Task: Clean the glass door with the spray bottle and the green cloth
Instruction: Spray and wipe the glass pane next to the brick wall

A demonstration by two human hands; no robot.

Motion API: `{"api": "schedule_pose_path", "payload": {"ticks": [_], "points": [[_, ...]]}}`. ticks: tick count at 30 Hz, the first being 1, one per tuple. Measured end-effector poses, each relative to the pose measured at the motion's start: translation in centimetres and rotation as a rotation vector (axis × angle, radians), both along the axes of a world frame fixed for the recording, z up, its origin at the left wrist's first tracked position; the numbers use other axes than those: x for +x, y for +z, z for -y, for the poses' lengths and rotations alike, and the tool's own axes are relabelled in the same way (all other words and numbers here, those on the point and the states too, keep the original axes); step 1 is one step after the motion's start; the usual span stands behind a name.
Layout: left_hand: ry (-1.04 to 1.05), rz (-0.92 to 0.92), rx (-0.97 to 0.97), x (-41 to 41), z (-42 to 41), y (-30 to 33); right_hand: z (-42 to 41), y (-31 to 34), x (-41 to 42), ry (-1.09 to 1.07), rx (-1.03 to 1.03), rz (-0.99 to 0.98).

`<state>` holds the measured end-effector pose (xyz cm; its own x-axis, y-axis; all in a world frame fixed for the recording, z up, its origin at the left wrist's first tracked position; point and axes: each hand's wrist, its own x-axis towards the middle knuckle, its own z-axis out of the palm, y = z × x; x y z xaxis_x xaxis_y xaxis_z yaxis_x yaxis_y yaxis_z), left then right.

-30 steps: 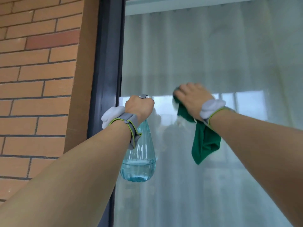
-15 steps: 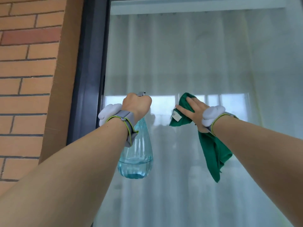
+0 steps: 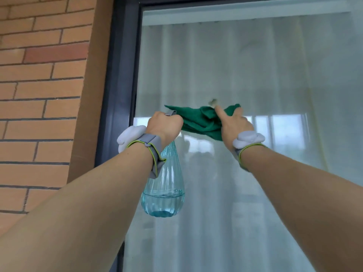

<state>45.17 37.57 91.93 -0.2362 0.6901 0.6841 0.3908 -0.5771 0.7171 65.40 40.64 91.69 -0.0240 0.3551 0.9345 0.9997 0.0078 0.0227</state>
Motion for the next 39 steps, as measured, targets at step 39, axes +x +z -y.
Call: {"api": "schedule_pose_path", "payload": {"ticks": [39], "points": [[0.098,0.035,-0.027,-5.1,-3.4,-1.0,-8.3,-8.7,-9.5,0.090,0.101,0.787]]}}
